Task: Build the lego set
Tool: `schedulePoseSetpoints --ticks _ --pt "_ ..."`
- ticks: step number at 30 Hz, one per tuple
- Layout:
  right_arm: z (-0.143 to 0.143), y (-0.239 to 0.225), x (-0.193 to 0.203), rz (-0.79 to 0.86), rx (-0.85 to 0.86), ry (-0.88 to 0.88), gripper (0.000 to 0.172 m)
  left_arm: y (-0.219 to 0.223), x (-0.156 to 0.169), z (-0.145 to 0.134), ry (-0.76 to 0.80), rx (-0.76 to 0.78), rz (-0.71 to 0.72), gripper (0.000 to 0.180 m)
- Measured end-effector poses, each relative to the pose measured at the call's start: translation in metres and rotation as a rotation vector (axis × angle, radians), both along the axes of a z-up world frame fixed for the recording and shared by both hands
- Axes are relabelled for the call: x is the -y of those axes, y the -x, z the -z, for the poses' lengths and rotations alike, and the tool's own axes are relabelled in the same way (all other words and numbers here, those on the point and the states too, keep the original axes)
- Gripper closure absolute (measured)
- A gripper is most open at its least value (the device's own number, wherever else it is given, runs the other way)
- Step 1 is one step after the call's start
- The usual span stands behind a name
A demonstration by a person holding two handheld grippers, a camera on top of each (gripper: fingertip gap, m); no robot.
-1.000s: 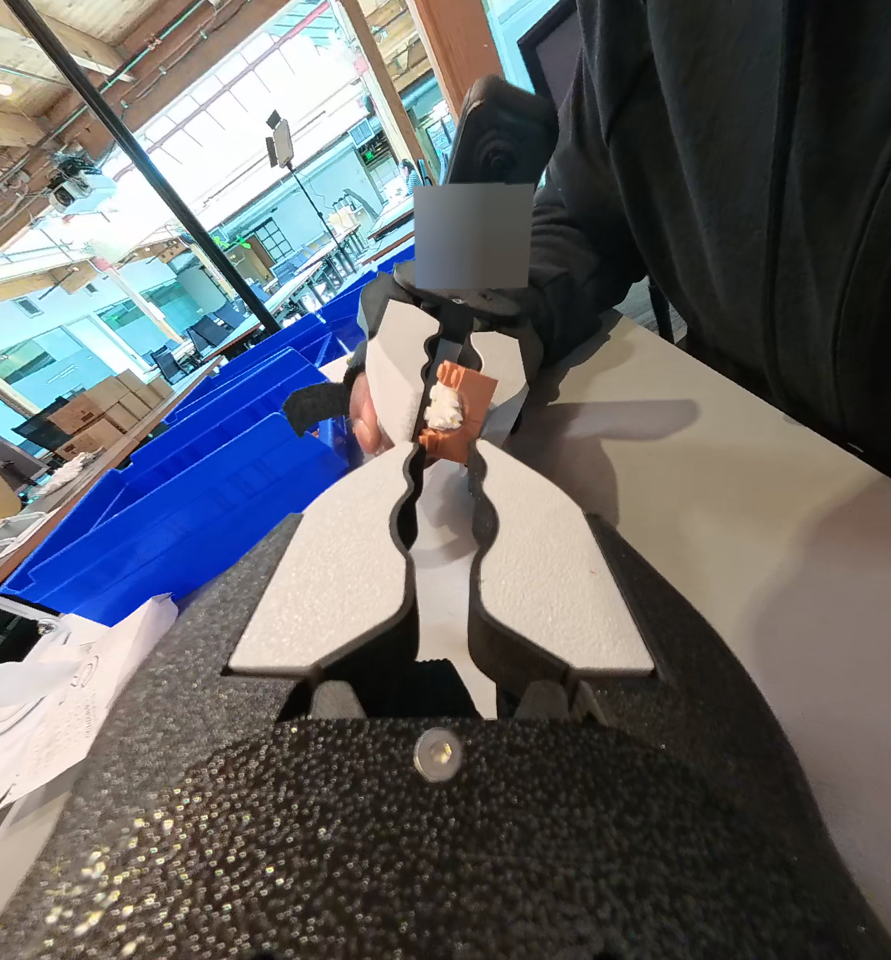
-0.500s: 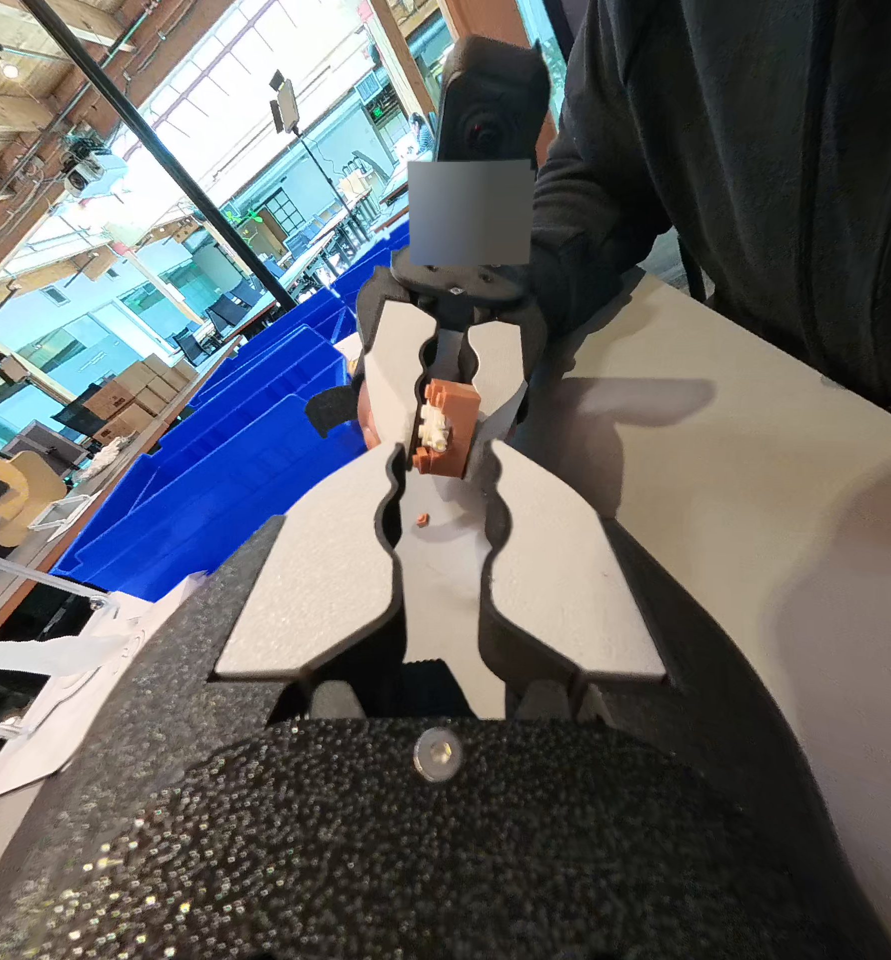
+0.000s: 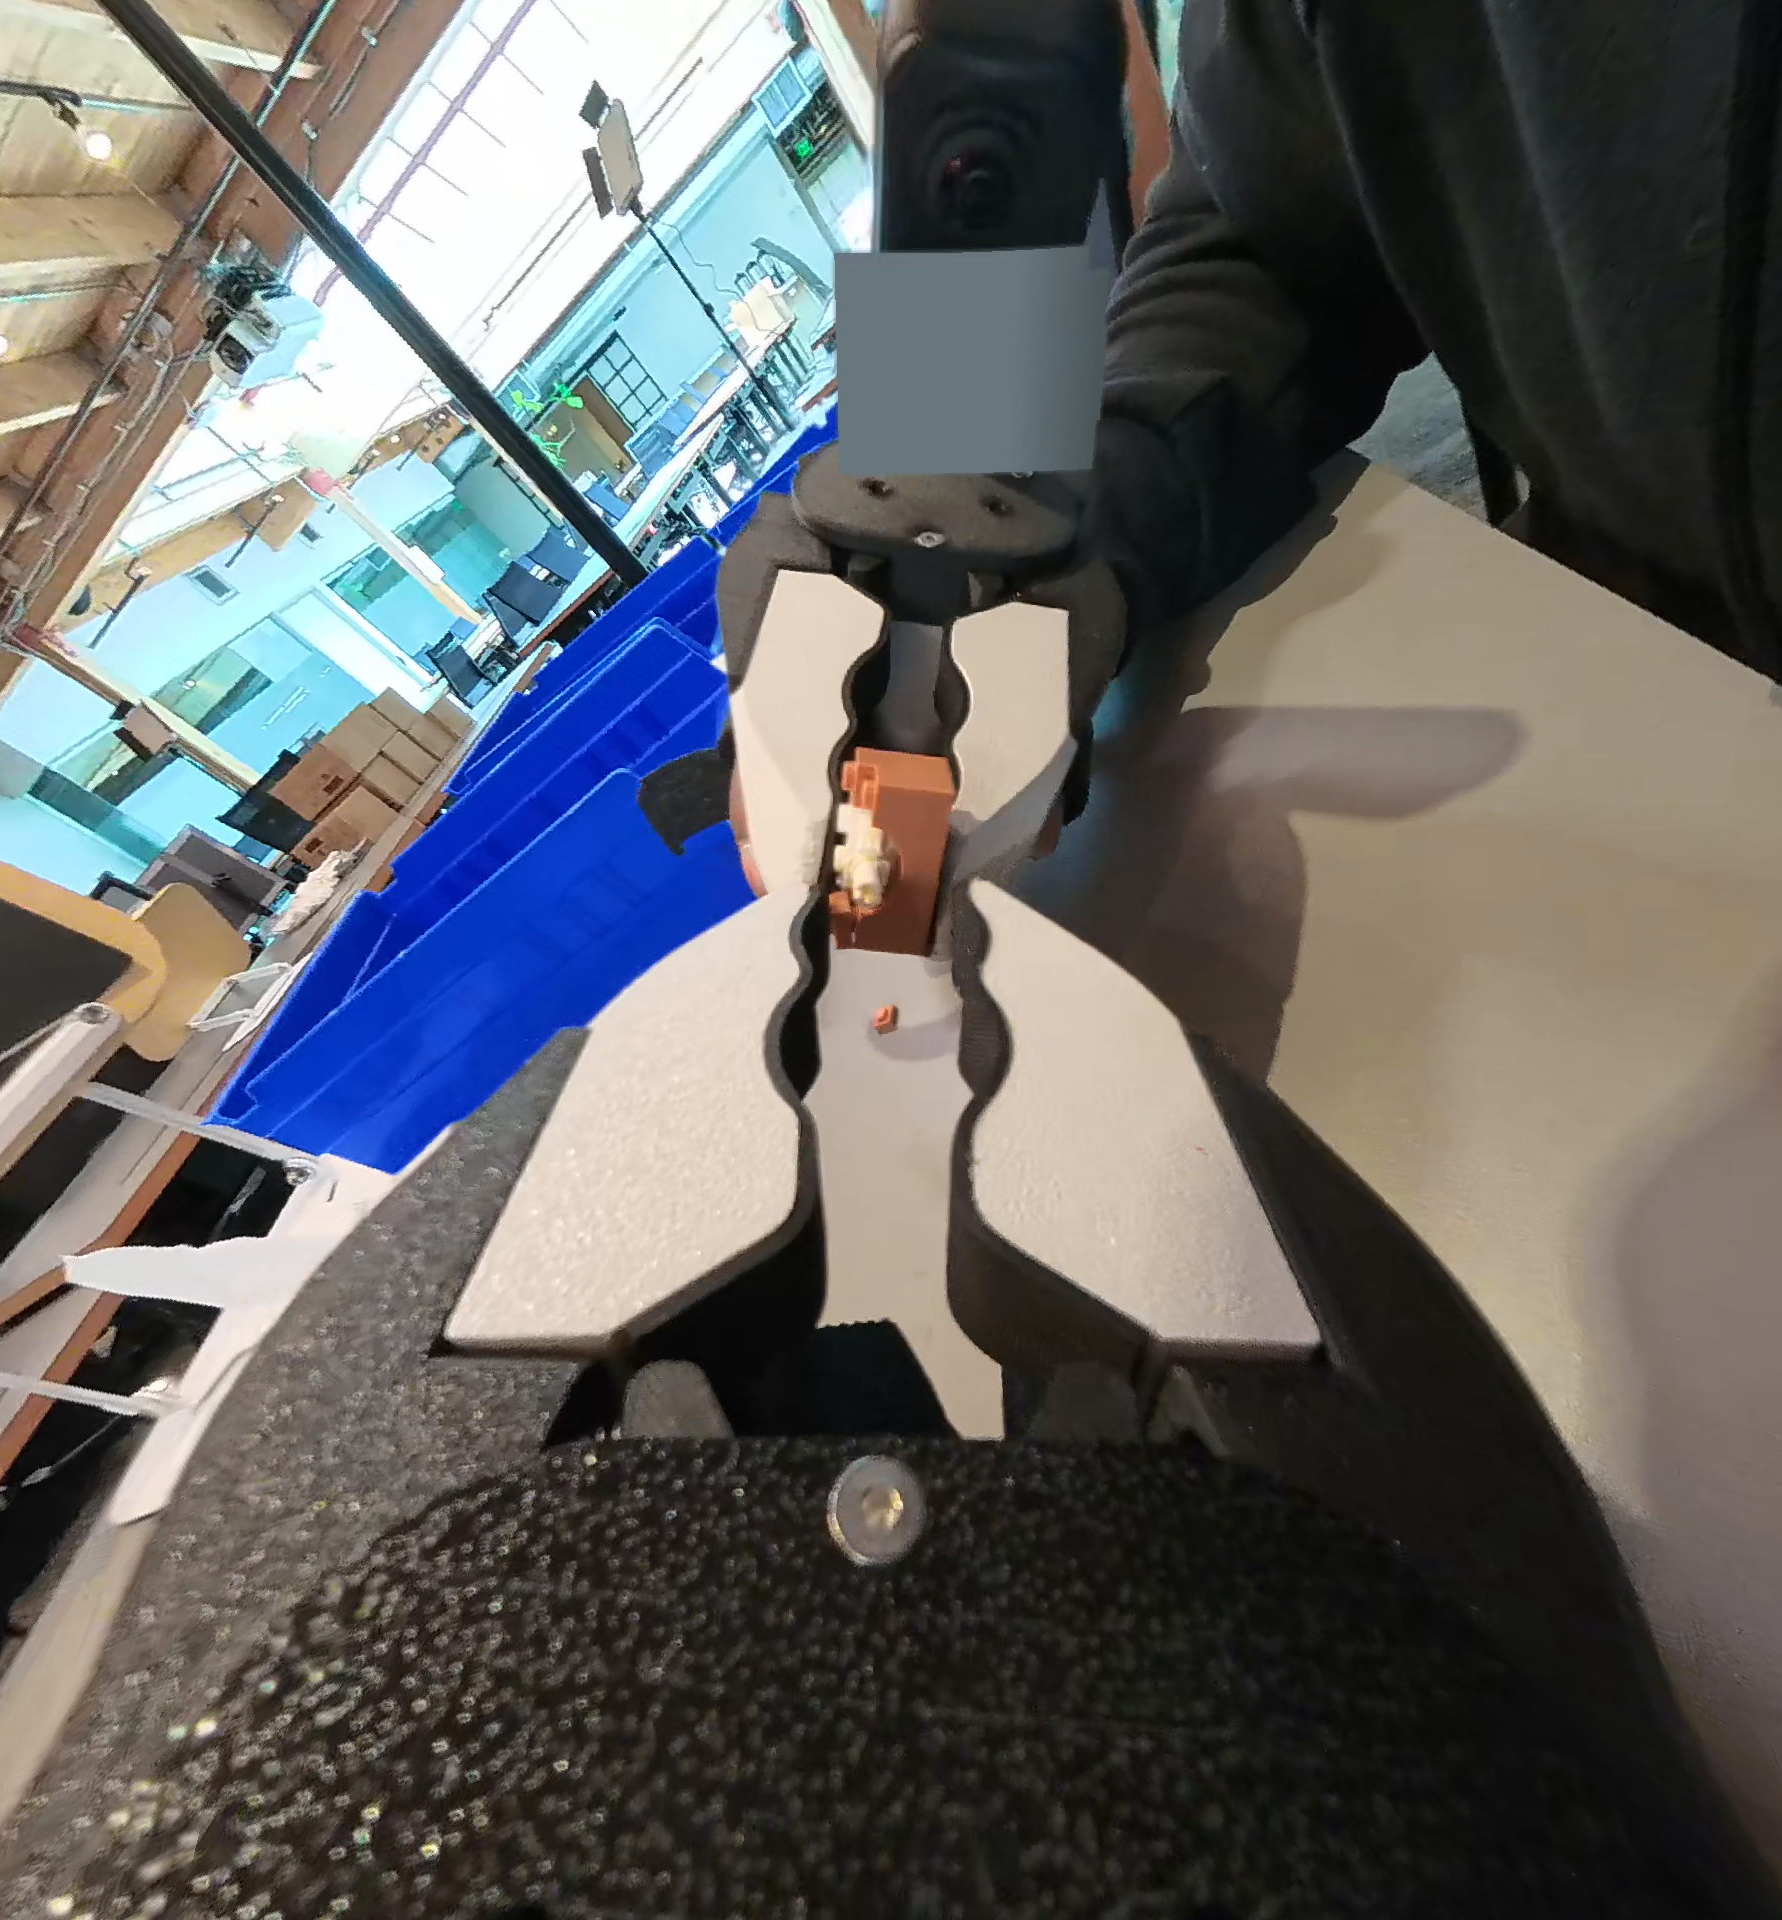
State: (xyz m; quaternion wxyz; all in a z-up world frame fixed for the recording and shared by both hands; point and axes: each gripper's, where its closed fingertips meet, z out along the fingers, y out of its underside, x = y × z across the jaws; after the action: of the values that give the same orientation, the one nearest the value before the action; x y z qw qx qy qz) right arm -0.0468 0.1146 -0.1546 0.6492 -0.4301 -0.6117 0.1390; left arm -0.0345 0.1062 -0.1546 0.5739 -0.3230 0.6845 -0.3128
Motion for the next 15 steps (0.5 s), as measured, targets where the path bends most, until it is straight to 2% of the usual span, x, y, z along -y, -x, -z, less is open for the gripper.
schedulePoseSetpoints --ticks 15 --pt "0.0004 0.0001 0.0022 -0.001 0.021 -0.006 0.153 -0.0008 0.0027 -0.0012 0.065 0.029 0.036 0.162"
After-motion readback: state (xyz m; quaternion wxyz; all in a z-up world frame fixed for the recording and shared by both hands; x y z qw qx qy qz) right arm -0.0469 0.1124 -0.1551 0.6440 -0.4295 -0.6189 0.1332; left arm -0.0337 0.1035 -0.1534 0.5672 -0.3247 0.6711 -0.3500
